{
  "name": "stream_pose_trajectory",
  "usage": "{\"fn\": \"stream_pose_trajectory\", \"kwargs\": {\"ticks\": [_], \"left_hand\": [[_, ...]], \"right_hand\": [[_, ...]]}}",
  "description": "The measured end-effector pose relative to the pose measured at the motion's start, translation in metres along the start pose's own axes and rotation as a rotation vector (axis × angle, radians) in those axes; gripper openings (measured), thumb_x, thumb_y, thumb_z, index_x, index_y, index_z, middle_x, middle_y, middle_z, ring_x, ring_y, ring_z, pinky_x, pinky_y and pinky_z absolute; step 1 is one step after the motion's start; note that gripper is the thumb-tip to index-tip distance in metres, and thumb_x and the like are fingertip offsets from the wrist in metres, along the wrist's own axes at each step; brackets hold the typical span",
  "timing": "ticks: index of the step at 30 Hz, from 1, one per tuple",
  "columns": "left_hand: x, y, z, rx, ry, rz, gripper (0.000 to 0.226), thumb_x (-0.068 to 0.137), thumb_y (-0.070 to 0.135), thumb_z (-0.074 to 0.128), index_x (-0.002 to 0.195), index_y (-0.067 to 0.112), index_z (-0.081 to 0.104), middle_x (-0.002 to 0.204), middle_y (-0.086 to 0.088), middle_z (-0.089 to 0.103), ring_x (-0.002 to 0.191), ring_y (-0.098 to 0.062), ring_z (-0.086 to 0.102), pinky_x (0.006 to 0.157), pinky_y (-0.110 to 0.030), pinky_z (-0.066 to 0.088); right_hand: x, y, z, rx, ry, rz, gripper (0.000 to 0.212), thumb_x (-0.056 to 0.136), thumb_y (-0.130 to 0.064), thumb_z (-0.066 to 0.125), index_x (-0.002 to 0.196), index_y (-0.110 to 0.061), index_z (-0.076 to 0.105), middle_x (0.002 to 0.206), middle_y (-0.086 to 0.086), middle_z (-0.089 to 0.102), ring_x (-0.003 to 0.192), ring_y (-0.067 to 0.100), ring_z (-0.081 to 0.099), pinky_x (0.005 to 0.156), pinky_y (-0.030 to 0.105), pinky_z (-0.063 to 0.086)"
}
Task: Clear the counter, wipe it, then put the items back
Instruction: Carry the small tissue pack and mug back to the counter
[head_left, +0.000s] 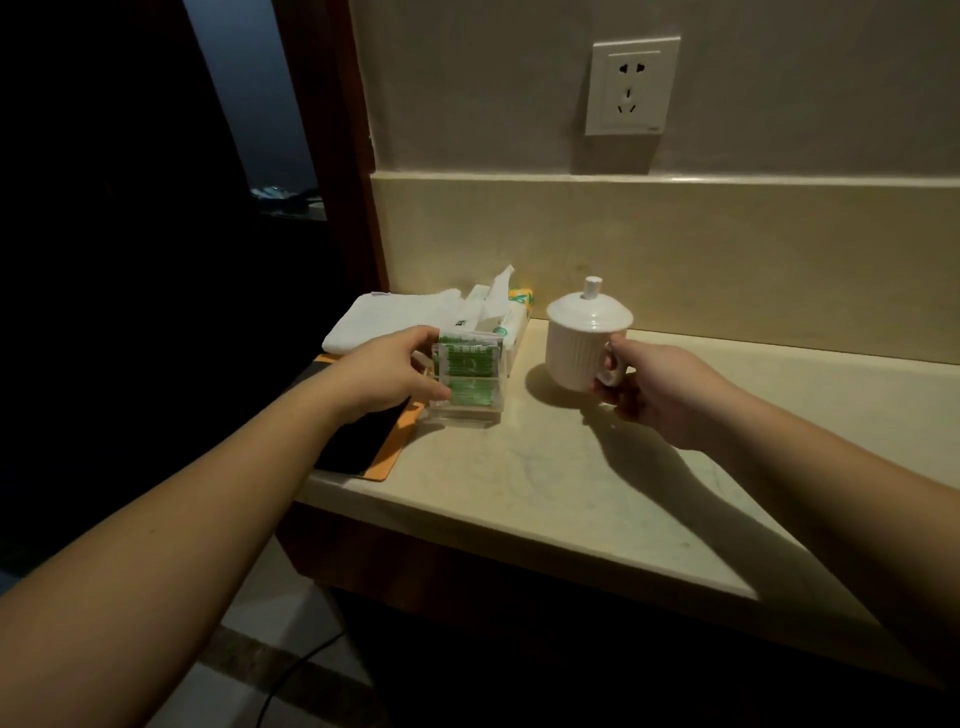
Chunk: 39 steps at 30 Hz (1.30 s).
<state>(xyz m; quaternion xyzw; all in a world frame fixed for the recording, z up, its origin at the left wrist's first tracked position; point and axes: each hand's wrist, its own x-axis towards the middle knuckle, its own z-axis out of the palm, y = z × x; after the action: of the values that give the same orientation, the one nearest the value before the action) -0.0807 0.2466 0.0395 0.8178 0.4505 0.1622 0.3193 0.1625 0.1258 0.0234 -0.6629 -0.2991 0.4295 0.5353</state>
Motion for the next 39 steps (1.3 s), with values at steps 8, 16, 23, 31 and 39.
{"fn": "stream_pose_trajectory", "kwargs": {"ticks": [8, 16, 23, 31, 39], "left_hand": [[0.022, -0.016, -0.003, 0.07, -0.05, 0.117, 0.055, 0.08, 0.018, 0.076, 0.129, 0.027, 0.053, 0.094, 0.021, 0.058, 0.082, 0.006, 0.053, 0.067, -0.014, 0.041], [0.038, -0.024, -0.004, 0.195, -0.029, 0.174, 0.063, 0.082, 0.027, 0.075, 0.137, 0.02, 0.046, 0.125, 0.004, 0.047, 0.097, -0.009, 0.048, 0.085, -0.022, 0.04], [0.048, -0.033, -0.006, 0.199, -0.048, 0.175, 0.067, 0.083, 0.032, 0.073, 0.141, 0.02, 0.041, 0.116, 0.009, 0.035, 0.098, -0.008, 0.044, 0.085, -0.022, 0.037], [0.052, -0.039, -0.005, 0.151, -0.029, 0.205, 0.071, 0.084, 0.031, 0.073, 0.144, 0.02, 0.037, 0.131, 0.006, 0.039, 0.101, -0.007, 0.045, 0.086, -0.021, 0.037], [0.051, -0.039, -0.003, 0.132, -0.005, 0.222, 0.072, 0.084, 0.03, 0.072, 0.146, 0.02, 0.036, 0.134, 0.005, 0.039, 0.102, -0.004, 0.043, 0.084, -0.019, 0.035]], "right_hand": [[0.022, 0.002, 0.026, 0.039, 0.11, 0.006, 0.028, 0.099, -0.03, 0.042, 0.081, -0.012, 0.052, 0.071, 0.012, 0.052, 0.055, 0.019, 0.046, 0.054, 0.029, 0.034], [0.044, -0.001, 0.047, 0.079, 0.179, -0.007, 0.024, 0.093, -0.022, 0.041, 0.072, -0.015, 0.048, 0.066, 0.01, 0.045, 0.057, 0.021, 0.043, 0.049, 0.027, 0.029], [0.062, -0.004, 0.064, 0.047, 0.229, 0.011, 0.03, 0.096, -0.029, 0.041, 0.071, -0.015, 0.052, 0.065, 0.008, 0.048, 0.052, 0.018, 0.041, 0.052, 0.028, 0.029], [0.079, -0.011, 0.076, 0.049, 0.235, 0.074, 0.03, 0.097, -0.036, 0.045, 0.08, -0.016, 0.06, 0.071, 0.006, 0.053, 0.059, 0.017, 0.046, 0.054, 0.027, 0.034], [0.089, -0.016, 0.076, -0.016, 0.246, 0.064, 0.029, 0.097, -0.037, 0.045, 0.083, -0.015, 0.057, 0.067, 0.005, 0.051, 0.051, 0.015, 0.043, 0.048, 0.025, 0.033]]}}
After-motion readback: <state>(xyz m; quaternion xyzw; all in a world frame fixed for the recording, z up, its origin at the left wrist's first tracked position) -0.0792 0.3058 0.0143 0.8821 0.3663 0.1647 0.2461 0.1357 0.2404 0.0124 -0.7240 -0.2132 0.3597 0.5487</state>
